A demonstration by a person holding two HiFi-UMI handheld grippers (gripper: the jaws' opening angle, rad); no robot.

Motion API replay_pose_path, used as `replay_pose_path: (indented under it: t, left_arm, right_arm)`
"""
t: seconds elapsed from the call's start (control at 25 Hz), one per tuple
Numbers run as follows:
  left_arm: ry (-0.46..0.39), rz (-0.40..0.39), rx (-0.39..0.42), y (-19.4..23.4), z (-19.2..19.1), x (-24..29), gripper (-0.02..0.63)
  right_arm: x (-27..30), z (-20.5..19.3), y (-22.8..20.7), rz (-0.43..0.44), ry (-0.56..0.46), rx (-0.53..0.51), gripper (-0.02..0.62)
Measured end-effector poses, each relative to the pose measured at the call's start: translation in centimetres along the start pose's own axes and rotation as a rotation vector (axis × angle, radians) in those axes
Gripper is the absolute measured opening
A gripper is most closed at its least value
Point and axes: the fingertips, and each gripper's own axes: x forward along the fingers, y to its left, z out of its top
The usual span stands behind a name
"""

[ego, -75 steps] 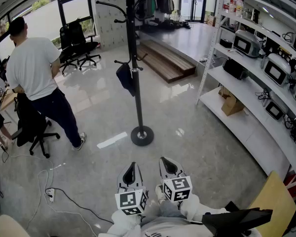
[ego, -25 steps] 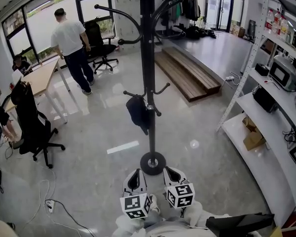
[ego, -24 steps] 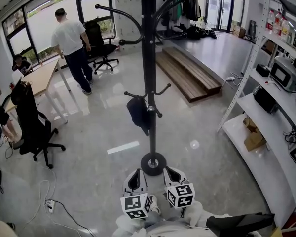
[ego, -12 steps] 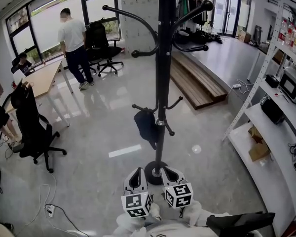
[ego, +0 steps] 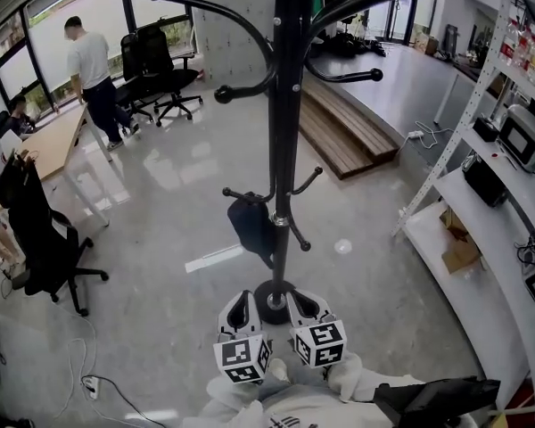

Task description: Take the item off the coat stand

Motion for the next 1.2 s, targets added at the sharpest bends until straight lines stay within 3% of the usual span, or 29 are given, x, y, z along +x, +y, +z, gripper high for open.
replay_pose_path:
  t: [0.36, 0.76, 0.96, 1.2]
  left_arm:
    - [0.103, 0.025, -0.019, -1.2, -2.5, 4.2, 0.002]
    - [0.154, 0.059, -0.06, -1.2, -5.6, 9.2, 0.014]
    - [0.22, 0.086, -0.098, -0.9, -8.0, 11.8, 0.104]
    - [0.282, 0.129, -0.143, -0.4, -10.2, 15.0, 0.158]
  right_arm:
    - [-0.1, -0.2, -3.2, -0.027, 0.039, 0.011, 0.014]
    - [-0.4, -1.4, -6.2, -0.04, 0.083, 0.018, 0.014]
    - [-1.0, -2.0, -7.8, -0.067, 0.102, 0.036, 0.014]
    - [-1.9, -2.6, -10.0, -0.114, 0.118, 0.05, 0.014]
